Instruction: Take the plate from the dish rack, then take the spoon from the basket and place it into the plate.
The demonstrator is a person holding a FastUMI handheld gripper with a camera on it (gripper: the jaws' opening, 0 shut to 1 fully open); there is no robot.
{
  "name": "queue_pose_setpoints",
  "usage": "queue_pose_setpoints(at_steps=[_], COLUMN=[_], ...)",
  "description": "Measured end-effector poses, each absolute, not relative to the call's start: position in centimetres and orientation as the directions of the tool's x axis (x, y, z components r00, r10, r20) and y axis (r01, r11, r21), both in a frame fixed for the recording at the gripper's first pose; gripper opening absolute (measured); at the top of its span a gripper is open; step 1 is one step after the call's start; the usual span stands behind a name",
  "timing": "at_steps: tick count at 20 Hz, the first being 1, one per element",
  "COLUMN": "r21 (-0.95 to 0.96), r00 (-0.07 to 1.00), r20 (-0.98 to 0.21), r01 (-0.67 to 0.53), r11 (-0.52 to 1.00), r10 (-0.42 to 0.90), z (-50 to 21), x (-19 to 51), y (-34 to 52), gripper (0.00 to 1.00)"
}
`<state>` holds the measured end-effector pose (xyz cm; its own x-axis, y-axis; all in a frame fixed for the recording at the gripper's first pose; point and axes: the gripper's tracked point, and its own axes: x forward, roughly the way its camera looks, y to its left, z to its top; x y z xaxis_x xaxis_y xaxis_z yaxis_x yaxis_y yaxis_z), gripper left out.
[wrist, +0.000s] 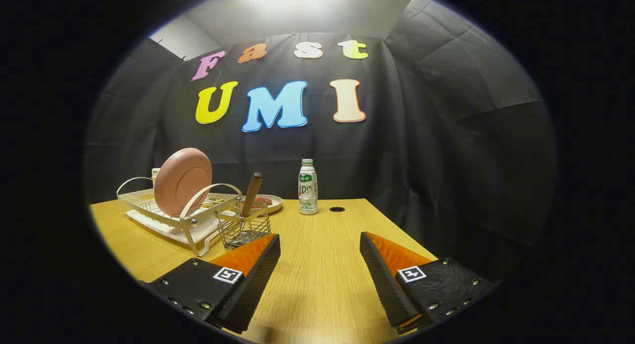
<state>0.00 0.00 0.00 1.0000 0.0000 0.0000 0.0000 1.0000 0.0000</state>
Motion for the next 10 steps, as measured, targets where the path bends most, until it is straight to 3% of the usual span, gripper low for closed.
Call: queue_pose_setpoints(at_steps=[10], r21=[0.031], r00=[1.000], r20=[0.007], r01=[0.027], r11=[0.999], r10=[-0.028], z=[1.1], x=[6.5], y=[-1.0], gripper=[0.96])
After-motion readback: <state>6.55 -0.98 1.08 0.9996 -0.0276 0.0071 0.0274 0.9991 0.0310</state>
